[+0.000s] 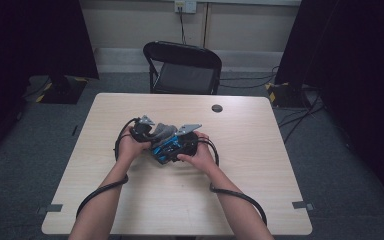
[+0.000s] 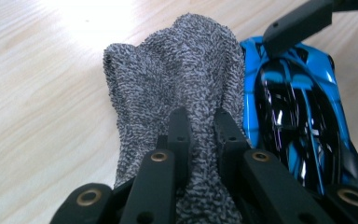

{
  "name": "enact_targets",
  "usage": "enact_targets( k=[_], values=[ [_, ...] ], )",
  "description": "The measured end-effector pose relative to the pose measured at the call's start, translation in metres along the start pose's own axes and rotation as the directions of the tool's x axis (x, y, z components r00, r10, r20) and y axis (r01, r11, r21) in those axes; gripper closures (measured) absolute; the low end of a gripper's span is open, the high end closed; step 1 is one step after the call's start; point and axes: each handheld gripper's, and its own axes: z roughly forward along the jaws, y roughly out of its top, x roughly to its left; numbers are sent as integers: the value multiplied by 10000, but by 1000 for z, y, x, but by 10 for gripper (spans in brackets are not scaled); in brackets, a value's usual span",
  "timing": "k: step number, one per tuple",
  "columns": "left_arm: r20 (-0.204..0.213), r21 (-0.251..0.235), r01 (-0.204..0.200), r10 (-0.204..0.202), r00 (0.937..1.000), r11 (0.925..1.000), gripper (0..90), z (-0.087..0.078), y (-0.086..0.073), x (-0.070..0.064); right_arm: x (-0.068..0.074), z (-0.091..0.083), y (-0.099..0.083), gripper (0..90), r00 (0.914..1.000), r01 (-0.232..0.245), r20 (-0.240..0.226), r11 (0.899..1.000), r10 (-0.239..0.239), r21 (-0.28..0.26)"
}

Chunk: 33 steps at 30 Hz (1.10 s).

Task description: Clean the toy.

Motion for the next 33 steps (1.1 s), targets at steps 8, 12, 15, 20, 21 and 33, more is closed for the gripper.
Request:
enact_targets(
  k=[8,12,15,20,21,33],
  values=[
    [172,124,-20,18,9999,9999,802,-17,-11,4,0,0,0,80,10000,7,0,10000,-7,14],
    [216,117,99,-102,9997,9999,803,-24,-17,2,1,0,0,80,10000,-3,-3,10000,3,9],
    [224,114,175,-178,9996,9998,804,-28,-22,2,1,0,1,80,10000,22,4,10000,-22,19],
    [323,94,223,-226,9992,9997,806,-34,-29,1,1,0,1,80,10000,4,3,10000,-4,51],
    [328,108,253,-257,9991,9996,806,-36,-31,1,1,1,1,80,10000,12,2,10000,-12,57],
    [328,-44,348,-346,9989,9994,806,-58,-47,1,1,1,2,80,10000,50,4,9999,-50,110]
  ],
)
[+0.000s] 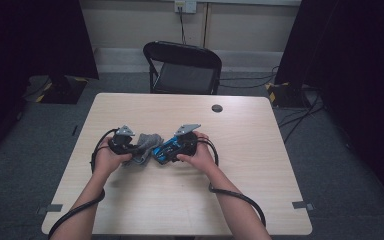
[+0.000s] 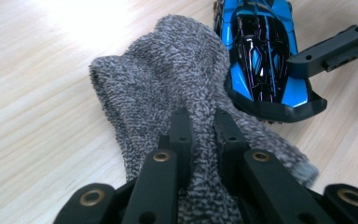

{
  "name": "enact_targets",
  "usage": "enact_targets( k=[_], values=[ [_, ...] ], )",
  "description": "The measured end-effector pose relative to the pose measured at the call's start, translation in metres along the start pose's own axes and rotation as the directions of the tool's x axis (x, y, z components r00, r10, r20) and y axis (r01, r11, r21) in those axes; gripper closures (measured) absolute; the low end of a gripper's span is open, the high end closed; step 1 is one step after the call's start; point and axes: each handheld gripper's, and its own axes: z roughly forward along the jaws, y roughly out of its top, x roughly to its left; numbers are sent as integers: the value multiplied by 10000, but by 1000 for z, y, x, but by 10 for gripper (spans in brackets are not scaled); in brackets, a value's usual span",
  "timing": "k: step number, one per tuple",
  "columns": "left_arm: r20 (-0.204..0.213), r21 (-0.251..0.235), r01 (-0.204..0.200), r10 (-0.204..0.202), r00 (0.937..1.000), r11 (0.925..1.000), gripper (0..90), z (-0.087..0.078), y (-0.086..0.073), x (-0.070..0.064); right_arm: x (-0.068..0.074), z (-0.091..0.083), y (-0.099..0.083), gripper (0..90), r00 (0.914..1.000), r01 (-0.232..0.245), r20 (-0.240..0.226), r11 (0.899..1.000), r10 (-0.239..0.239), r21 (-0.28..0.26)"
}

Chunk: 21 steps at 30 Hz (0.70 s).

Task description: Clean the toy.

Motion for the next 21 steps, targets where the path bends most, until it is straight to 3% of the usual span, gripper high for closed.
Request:
enact_targets(
  k=[6,10,14,21],
  values=[
    [-336,-467,168,-183,9993,9988,805,-19,7,9,0,0,0,80,10000,-13,-6,10000,13,34],
    [-478,-716,148,-183,9987,9973,803,-22,17,13,0,0,1,80,10000,5,-13,10000,-5,53],
    [-595,-818,89,-138,9981,9966,802,-17,29,15,0,0,0,80,10000,-8,-10,10000,8,15],
    [-599,-677,-27,-14,9982,9977,800,9,47,19,0,0,2,80,10000,5,-7,9999,-5,152]
  ],
)
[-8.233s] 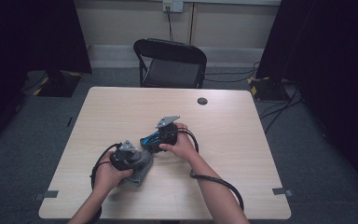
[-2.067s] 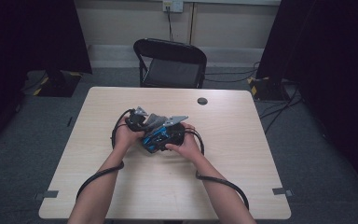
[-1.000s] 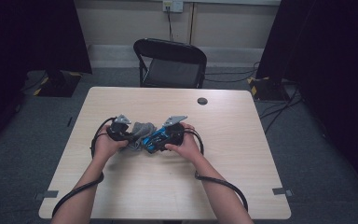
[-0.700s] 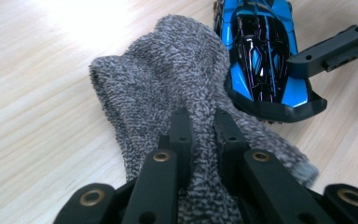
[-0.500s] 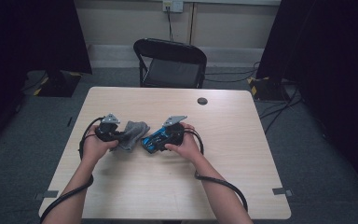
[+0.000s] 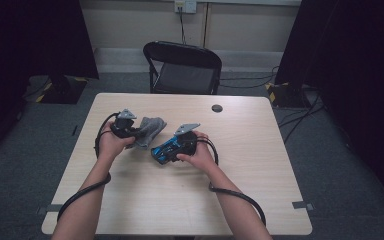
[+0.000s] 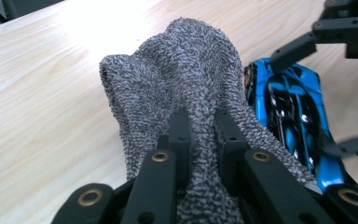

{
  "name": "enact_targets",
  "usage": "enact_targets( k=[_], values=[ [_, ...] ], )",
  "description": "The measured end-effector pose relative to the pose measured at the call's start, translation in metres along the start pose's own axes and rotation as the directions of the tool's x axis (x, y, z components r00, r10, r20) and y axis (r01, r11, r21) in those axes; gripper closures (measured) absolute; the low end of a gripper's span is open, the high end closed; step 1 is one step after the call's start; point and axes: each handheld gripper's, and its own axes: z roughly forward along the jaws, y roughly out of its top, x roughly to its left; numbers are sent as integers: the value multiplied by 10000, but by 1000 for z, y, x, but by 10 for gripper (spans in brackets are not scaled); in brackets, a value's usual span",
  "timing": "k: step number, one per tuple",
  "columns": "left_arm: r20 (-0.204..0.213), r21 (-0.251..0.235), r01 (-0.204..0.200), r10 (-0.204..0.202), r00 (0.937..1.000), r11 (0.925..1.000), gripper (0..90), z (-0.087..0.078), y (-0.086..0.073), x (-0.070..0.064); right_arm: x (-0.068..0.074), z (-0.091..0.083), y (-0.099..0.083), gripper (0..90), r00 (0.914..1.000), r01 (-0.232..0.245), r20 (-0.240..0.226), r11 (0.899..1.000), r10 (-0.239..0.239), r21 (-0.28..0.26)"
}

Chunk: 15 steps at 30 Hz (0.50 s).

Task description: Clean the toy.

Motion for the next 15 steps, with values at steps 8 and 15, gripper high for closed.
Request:
enact_targets(
  k=[8,15],
  values=[
    [-28,318,-470,471,9989,9984,798,39,14,-8,0,0,-2,81,10000,-50,-9,9999,50,-119],
    [162,594,-969,961,9952,9935,794,67,22,-22,-1,0,-3,81,10000,-47,-18,9997,47,-241]
  ],
)
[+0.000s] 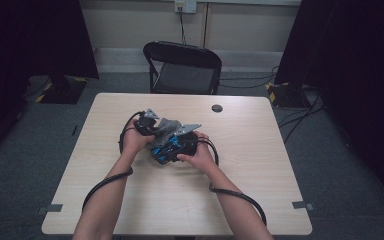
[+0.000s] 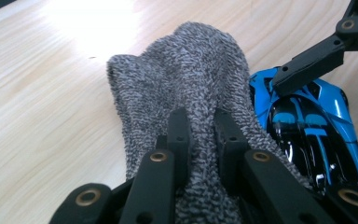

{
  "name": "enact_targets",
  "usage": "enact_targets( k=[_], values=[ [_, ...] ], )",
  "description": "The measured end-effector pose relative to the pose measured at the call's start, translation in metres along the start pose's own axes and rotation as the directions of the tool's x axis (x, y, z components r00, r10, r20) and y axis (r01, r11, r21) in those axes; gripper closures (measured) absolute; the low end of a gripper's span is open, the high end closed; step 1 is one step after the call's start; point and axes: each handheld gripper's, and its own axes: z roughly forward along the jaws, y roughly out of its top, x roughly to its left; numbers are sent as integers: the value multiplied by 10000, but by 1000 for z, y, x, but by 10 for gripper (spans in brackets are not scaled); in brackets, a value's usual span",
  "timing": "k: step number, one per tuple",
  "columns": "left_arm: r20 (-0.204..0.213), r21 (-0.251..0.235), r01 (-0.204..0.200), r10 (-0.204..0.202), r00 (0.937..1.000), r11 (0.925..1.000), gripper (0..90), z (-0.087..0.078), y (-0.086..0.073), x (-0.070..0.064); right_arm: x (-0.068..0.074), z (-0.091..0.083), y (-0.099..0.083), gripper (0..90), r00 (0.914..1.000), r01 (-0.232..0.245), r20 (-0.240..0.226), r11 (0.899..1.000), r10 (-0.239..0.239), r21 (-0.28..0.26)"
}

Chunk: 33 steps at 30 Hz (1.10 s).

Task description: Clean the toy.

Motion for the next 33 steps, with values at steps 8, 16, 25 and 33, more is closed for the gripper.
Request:
enact_targets(
  k=[8,16,25,33],
  values=[
    [74,29,11,-11,10000,10000,769,15,0,-7,0,0,0,81,10000,-23,1,10000,23,-21],
    [75,153,185,-186,9998,9997,800,17,-1,-9,0,0,0,81,10000,-40,-5,10000,40,-17],
    [212,255,-177,172,9996,9995,811,13,-4,-11,0,0,1,81,10000,-37,-26,10000,37,10],
    [303,484,-323,308,9991,9983,813,5,-8,-10,1,1,1,81,10000,11,-65,10000,-11,31]
  ],
)
